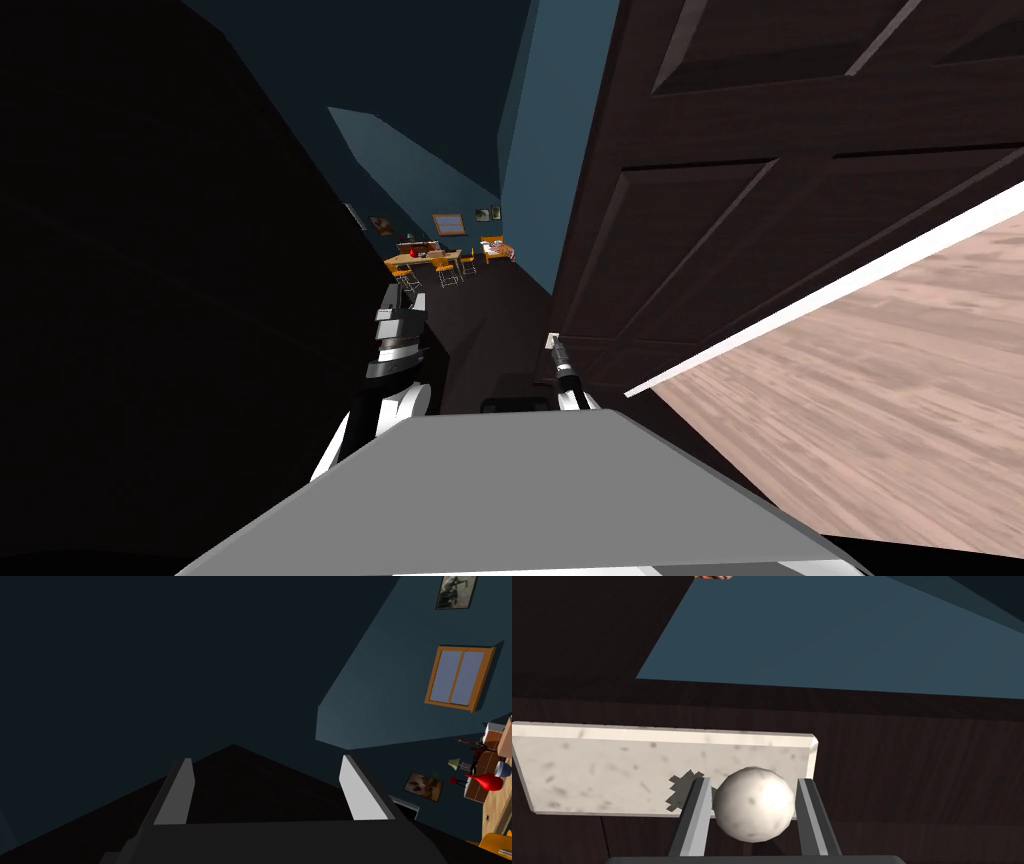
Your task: Push the door open
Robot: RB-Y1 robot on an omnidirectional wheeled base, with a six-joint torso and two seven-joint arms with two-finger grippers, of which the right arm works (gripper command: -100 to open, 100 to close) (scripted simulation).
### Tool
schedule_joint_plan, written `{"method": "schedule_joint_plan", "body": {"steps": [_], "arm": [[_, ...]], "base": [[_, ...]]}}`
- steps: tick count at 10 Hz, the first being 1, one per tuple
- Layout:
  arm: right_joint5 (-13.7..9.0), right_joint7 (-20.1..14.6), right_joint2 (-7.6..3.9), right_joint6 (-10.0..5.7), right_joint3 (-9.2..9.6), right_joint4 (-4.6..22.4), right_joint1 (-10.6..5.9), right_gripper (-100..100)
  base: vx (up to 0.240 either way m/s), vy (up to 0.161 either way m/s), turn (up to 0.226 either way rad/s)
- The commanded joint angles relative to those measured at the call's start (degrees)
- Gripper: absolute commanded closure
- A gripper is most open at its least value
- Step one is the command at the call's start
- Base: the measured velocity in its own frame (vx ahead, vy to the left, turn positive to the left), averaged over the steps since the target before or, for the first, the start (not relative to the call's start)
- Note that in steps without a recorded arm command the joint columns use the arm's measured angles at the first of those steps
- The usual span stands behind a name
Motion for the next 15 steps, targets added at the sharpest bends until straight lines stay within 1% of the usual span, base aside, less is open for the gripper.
{"method": "schedule_joint_plan", "body": {"steps": [1, 3, 4, 6, 8, 9, 10, 11, 12, 13, 14, 15], "arm": [[-0.6, 0.3, -0.77, -0.61, -1.46, 0.5, -0.62, 100], [-1.2, 0.7, -1.07, -0.56, -2.79, 0.8, -0.87, 100], [-1.4, 0.8, -1.13, -0.55, -3.15, 0.9, -0.94, 100], [-2.0, 1.2, -1.35, -0.5, -4.66, 1.2, -1.22, 100], [-2.0, 1.2, -1.35, -0.5, -4.66, 1.2, -1.22, 100], [-2.6, 1.6, -1.46, -0.45, -5.85, 1.4, -1.45, 100], [-2.8, 1.7, -1.47, -0.44, -6.25, 1.5, -1.52, 100], [-2.8, 1.7, -1.47, -0.44, -6.25, 1.5, -1.52, 100], [-3.3, 2.1, -1.51, -0.4, -7.48, 1.8, -1.75, 100], [-3.7, 2.3, -1.49, -0.37, -8.29, 1.9, -1.91, 100], [-3.5, 2.0, -1.25, 0.04, -7.49, 1.7, -1.71, -100], [-3.5, 2.0, -1.17, 0.08, -7.49, 1.6, -1.66, -100]], "base": [[0.211, 0.049, -0.047], [0.189, 0.055, -0.065], [0.155, 0.042, -0.048], [0.166, 0.048, -0.072], [0.094, 0.019, -0.007], [0.107, 0.017, -0.038], [0.15, 0.048, -0.111], [0.095, 0.036, -0.039], [0.126, 0.037, -0.087], [0.176, 0.076, -0.101], [-0.039, 0.093, -0.06], [-0.182, 0.086, -0.035]]}}
